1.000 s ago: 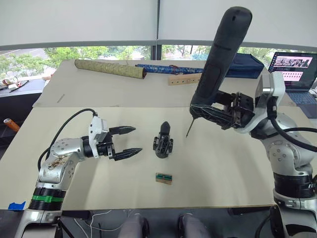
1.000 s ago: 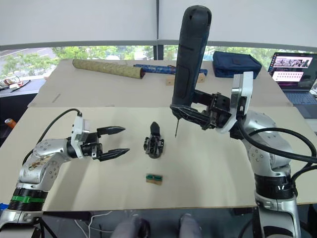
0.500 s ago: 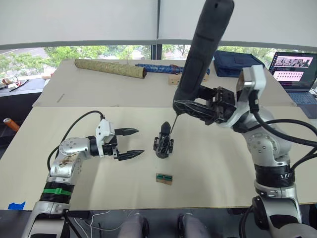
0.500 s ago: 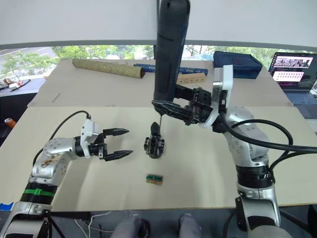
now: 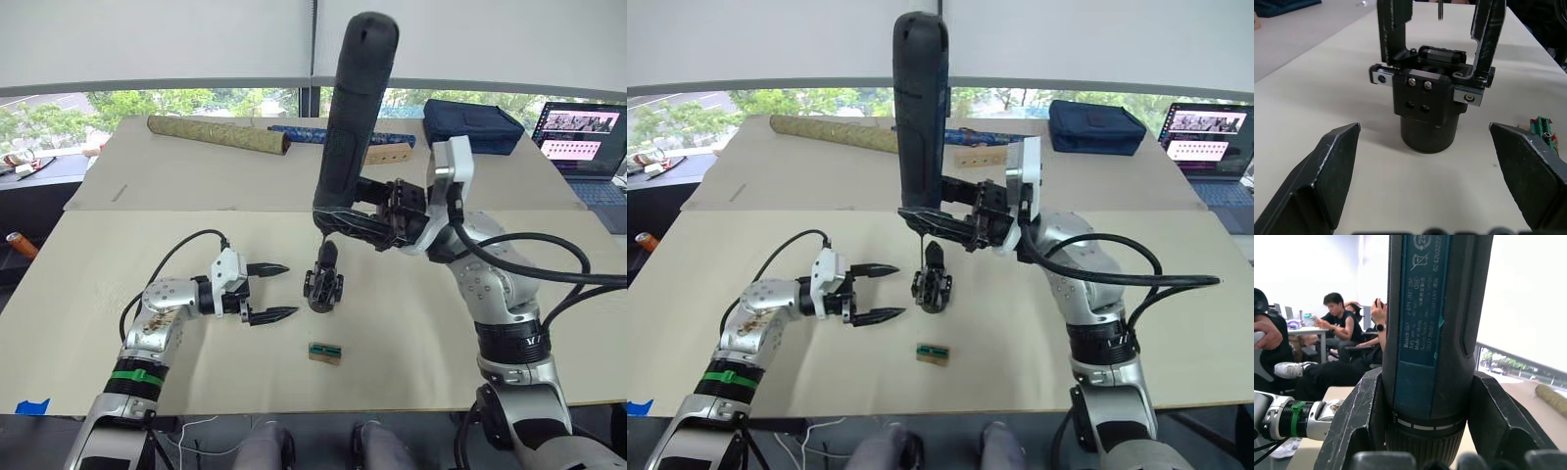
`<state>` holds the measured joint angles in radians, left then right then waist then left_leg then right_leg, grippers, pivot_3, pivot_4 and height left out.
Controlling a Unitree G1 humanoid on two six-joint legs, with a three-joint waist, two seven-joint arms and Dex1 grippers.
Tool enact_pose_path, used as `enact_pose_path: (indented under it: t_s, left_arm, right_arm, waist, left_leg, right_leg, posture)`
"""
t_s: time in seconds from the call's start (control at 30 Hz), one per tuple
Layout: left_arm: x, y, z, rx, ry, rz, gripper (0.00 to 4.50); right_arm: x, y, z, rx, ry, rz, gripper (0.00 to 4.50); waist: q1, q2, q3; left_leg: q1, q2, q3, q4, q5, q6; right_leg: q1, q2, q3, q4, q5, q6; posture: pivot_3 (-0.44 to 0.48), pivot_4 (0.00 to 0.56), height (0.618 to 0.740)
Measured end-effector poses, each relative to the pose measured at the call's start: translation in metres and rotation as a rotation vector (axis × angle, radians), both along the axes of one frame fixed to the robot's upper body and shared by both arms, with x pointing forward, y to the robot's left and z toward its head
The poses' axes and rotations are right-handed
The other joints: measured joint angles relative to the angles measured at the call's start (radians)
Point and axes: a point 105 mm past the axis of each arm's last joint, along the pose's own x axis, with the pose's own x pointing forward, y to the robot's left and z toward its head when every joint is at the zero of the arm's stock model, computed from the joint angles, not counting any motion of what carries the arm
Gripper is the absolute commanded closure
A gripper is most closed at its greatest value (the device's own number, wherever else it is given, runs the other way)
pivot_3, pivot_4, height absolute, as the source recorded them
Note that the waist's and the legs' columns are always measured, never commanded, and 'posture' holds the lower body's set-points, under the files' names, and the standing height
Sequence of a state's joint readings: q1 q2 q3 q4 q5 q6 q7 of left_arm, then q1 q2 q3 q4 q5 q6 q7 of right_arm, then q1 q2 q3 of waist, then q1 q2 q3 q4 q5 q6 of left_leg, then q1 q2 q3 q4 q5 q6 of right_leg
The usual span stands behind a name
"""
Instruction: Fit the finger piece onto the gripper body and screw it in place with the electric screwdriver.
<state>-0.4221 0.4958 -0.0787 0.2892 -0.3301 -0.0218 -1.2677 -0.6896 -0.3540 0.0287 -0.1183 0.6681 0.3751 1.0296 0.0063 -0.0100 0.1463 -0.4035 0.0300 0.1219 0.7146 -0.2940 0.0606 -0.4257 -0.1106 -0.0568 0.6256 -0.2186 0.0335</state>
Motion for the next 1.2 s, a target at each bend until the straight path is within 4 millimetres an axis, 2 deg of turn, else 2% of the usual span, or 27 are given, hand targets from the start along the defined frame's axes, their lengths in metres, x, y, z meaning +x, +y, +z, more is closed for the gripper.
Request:
enact_pose_path:
  t_s: [0.13, 0.37, 1.2]
  left_arm:
    - [0.003, -0.005, -0.004, -0.007, -0.012, 0.000, 0.00]
    - [0.000, -0.013, -0.009, -0.022, -0.010, -0.030, 0.00]
    - [0.003, -0.018, -0.015, 0.000, -0.015, -0.042, 0.00]
  right_arm:
    - [0.003, 0.001, -0.004, -0.021, 0.010, 0.004, 2.57]
    - [0.004, 0.004, -0.001, -0.031, -0.002, 0.034, 2.57]
    - [0.000, 0.011, -0.016, -0.068, 0.051, 0.070, 2.57]
  waist:
    - [-0.001, 0.000, 0.000]
    - [-0.006, 0.000, 0.000]
    - [-0.010, 0.000, 0.000]
  left_leg:
    - [0.000, 0.000, 0.000, 0.000, 0.000, 0.000]
    - [-0.001, 0.000, -0.001, 0.000, 0.000, 0.000]
    - [-0.001, 0.000, -0.002, 0.000, 0.000, 0.000]
  right_leg:
    - [0.000, 0.000, 0.000, 0.000, 0.000, 0.000]
    - [0.000, 0.000, -0.002, 0.000, 0.000, 0.000]
    - [0.000, 0.000, -0.003, 0.000, 0.000, 0.000]
  posture:
    - [0.000, 0.150, 0.740]
    - [0.000, 0.150, 0.740]
    - [0.000, 0.150, 0.740]
